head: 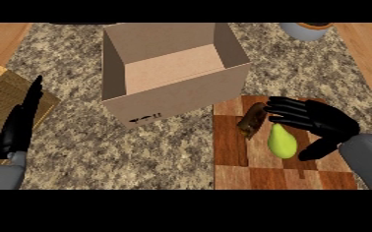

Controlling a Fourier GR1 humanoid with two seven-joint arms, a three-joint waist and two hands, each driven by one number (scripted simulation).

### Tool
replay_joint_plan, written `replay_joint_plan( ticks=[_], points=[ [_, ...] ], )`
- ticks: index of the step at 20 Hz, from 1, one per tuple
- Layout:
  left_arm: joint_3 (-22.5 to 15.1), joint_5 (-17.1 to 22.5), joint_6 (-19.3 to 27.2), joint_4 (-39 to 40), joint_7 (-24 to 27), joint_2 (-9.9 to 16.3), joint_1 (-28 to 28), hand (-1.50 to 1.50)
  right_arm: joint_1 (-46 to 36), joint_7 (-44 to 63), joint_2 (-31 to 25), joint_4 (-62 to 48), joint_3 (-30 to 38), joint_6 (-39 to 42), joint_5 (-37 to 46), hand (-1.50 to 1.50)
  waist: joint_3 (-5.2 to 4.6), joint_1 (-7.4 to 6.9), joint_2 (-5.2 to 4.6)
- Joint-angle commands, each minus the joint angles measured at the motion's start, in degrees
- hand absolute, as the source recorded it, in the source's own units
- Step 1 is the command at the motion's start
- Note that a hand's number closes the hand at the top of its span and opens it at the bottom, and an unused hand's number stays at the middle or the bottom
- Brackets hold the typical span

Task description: Pick the pear from the cutting board and place it in the cardboard box

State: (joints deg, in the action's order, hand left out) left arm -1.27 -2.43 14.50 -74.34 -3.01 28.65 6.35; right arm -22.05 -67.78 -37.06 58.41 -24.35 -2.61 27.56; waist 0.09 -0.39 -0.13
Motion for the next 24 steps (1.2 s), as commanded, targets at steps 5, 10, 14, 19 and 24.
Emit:
replay_joint_plan(
  ticks=[5, 10, 14, 19, 24],
  points=[
    [0.48, -0.13, -1.27, -4.16, 0.03, 0.07, -3.73, 0.0, 3.19, -9.53, -0.27, 2.7, -1.58, -3.73, 2.34, -1.5, -0.02, -0.32, 0.2],
    [0.16, -2.54, 0.11, -1.67, -0.8, -3.3, -1.37, 0.0, 6.55, -3.4, 0.11, 6.33, -1.53, -4.91, 6.0, -1.5, -0.08, 0.43, 0.16],
    [2.68, -3.28, -1.27, 3.94, 1.06, -3.09, 2.92, 0.0, 3.02, -1.28, 2.88, 3.47, -0.51, -2.54, 8.6, -1.5, -0.09, 0.32, 0.07],
    [3.09, -2.36, -2.17, -1.11, 0.4, -1.71, -0.64, 0.0, 3.41, -1.14, 9.2, 2.71, 2.32, -10.79, 5.74, 1.5, 0.01, -0.15, 0.06],
    [4.09, -2.92, -2.88, 1.0, 0.95, -1.0, 0.41, 0.0, 2.68, 1.48, 13.0, 4.97, 3.6, -13.33, 6.38, 1.5, -0.06, 0.35, 0.07]
  ],
)
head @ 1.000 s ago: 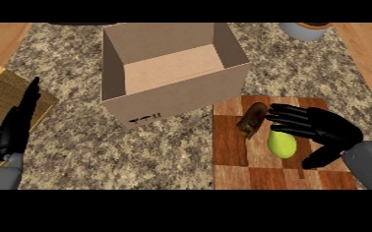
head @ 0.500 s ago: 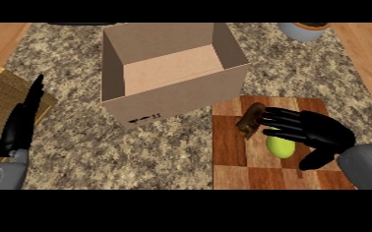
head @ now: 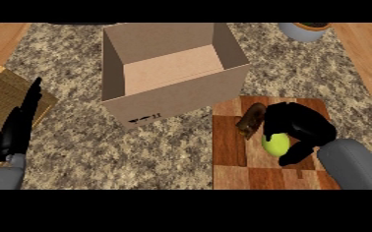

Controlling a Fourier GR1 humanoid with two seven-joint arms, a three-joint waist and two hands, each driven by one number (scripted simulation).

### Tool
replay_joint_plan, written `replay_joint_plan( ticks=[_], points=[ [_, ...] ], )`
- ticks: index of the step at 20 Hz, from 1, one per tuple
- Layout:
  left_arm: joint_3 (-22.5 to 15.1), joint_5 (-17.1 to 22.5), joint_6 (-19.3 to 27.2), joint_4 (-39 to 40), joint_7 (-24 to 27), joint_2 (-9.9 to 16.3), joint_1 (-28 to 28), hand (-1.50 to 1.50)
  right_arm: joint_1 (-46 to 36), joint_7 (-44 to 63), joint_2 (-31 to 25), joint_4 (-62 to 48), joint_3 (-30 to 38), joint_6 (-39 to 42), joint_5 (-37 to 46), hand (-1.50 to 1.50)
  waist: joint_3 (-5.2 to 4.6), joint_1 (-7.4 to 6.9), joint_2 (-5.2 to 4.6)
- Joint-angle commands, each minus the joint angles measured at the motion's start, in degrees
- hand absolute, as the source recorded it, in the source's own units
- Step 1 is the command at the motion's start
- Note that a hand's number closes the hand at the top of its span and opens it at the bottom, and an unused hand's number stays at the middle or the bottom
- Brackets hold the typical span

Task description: Pick the pear from the cutting board and place it in the cardboard box

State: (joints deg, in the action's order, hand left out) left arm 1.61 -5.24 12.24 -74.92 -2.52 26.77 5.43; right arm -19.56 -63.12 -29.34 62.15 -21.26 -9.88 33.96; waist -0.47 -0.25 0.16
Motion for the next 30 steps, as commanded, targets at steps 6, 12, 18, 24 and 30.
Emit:
replay_joint_plan(
  ticks=[6, 12, 18, 24, 30],
  points=[
    [1.4, -0.18, 0.14, 0.1, 1.25, 0.23, -2.61, 0.0, 3.42, 24.72, 3.53, -3.06, 7.93, -5.71, 0.48, 1.5, 0.05, 1.87, 0.48],
    [3.26, 0.03, 1.09, 0.12, 0.0, 1.5, -3.23, 0.0, 10.25, 49.6, 1.12, -8.18, 13.39, -9.88, 3.81, 1.5, -0.73, 5.46, 1.41],
    [2.88, 0.5, -0.17, -1.01, -1.45, 1.77, -3.31, 0.0, 6.32, 69.73, 3.52, 4.6, 11.63, -12.87, 11.63, 1.5, -0.47, 4.24, 2.14],
    [1.87, -0.17, 0.16, -0.79, -1.14, 0.59, -2.95, 0.0, -2.36, 87.05, 7.42, 21.26, 4.53, -4.56, 21.96, 1.5, -0.26, 3.25, 1.97],
    [1.21, 0.04, -0.68, -2.08, -0.87, -0.29, -2.72, 0.0, -13.59, 109.04, 19.19, 32.06, -0.76, 11.38, 26.92, 1.5, 0.25, 0.55, 0.66]
  ],
)
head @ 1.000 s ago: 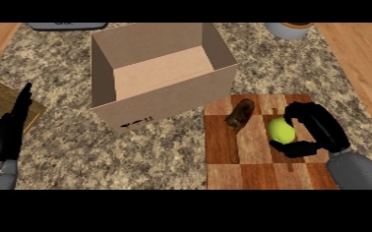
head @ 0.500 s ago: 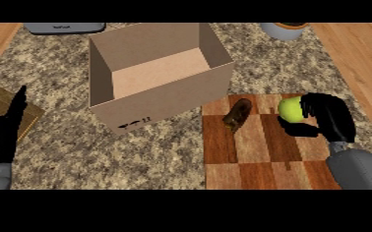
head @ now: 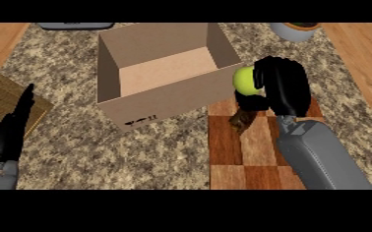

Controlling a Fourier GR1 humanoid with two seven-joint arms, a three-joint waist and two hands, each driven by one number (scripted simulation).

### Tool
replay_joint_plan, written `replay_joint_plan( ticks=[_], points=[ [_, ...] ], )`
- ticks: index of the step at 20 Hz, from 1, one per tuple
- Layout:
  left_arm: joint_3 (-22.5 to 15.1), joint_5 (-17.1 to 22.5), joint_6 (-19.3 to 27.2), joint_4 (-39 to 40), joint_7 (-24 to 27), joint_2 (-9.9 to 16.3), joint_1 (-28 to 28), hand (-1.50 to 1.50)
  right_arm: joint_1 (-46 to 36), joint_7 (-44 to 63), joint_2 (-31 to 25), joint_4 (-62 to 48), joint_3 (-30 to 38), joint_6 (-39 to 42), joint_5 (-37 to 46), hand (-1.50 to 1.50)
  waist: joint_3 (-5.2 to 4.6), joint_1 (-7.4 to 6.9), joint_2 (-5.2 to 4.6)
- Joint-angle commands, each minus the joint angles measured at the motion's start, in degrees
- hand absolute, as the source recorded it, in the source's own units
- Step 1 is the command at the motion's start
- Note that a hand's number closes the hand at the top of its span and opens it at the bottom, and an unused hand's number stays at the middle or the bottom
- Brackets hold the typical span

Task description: Pick the pear from the cutting board and place it in the cardboard box

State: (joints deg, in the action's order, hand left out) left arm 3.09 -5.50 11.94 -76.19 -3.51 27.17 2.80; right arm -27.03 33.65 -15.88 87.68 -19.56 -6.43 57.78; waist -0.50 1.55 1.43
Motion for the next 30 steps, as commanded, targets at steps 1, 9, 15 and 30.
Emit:
replay_joint_plan(
  ticks=[1, 9, 15, 30],
  points=[
    [-1.23, -1.33, 0.68, 0.09, 0.72, -1.26, 1.6, 0.0, -10.16, 15.35, 8.81, 5.57, -3.04, 10.24, 3.55, 1.5, 0.28, -1.44, -0.85],
    [-0.14, -0.87, -1.78, 0.68, -1.39, -0.74, 4.67, 0.0, -29.59, 22.53, 15.73, -14.77, 2.44, 2.04, -0.86, 1.5, 0.47, -3.24, -1.77],
    [-1.31, -2.6, -0.93, -0.19, 1.15, -2.51, 1.37, 0.0, -37.87, 19.44, 15.84, -31.41, 7.08, -6.32, -7.49, 1.5, 0.45, -4.07, -2.0],
    [-0.66, -2.29, -3.35, 2.11, -0.47, -2.5, 9.39, 0.0, -47.76, 10.3, 15.88, -65.86, 13.78, -22.42, -16.27, -1.5, 0.42, -6.6, -3.41]
  ],
)
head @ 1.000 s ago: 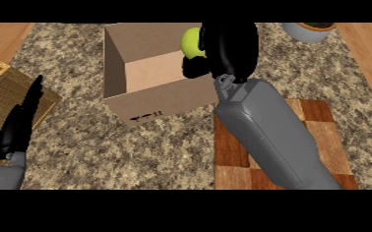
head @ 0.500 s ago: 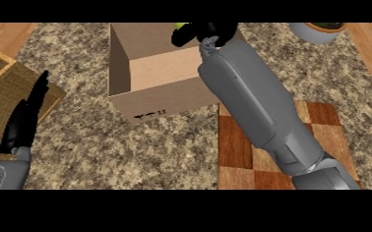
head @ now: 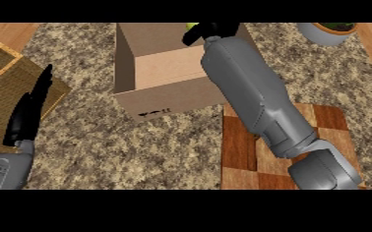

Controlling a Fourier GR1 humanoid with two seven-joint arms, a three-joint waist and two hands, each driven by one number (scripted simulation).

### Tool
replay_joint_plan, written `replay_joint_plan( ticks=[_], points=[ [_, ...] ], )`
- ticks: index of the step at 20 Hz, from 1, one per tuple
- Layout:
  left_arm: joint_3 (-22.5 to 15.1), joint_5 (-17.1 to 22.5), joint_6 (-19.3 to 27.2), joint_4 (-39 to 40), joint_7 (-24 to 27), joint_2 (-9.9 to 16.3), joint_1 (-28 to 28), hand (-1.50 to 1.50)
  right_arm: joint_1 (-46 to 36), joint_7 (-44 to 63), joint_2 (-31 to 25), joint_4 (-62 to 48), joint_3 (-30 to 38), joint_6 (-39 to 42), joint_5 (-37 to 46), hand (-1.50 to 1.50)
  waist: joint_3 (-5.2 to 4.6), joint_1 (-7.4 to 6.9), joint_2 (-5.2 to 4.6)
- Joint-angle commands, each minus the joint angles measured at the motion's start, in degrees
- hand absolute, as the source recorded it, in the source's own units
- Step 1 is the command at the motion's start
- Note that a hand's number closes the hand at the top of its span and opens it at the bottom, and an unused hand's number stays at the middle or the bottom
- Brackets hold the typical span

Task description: Pick the pear from the cutting board and place it in the cardboard box

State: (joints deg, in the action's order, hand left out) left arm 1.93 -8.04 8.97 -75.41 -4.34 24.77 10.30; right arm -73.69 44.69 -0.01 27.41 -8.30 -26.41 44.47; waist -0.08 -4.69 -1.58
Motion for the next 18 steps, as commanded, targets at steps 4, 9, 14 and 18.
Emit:
replay_joint_plan(
  ticks=[4, 9, 14, 18],
  points=[
    [0.08, -0.4, -0.02, 0.57, 0.42, -0.48, 0.83, 0.0, 1.27, -6.02, 0.01, -7.84, 5.36, -6.76, -7.34, -1.5, 0.08, -0.72, -0.44],
    [-0.85, -0.99, -1.13, 0.75, -0.9, -0.56, 2.86, 0.0, -1.0, -11.27, 0.01, -9.92, 4.99, -9.54, -9.66, -1.5, 0.08, -1.33, -0.46],
    [-0.75, -1.18, 0.2, 0.68, 0.06, -2.05, 0.95, 0.0, -2.61, -16.47, 0.01, -9.06, 6.22, -17.9, -9.23, -1.5, 0.07, -0.32, -0.16],
    [-0.19, -2.26, 1.32, 1.13, -0.44, -1.74, 1.03, 0.0, -1.2, -19.86, 0.01, -6.83, 8.61, -25.44, -12.22, -1.5, 0.09, 0.72, 0.31]
  ],
)
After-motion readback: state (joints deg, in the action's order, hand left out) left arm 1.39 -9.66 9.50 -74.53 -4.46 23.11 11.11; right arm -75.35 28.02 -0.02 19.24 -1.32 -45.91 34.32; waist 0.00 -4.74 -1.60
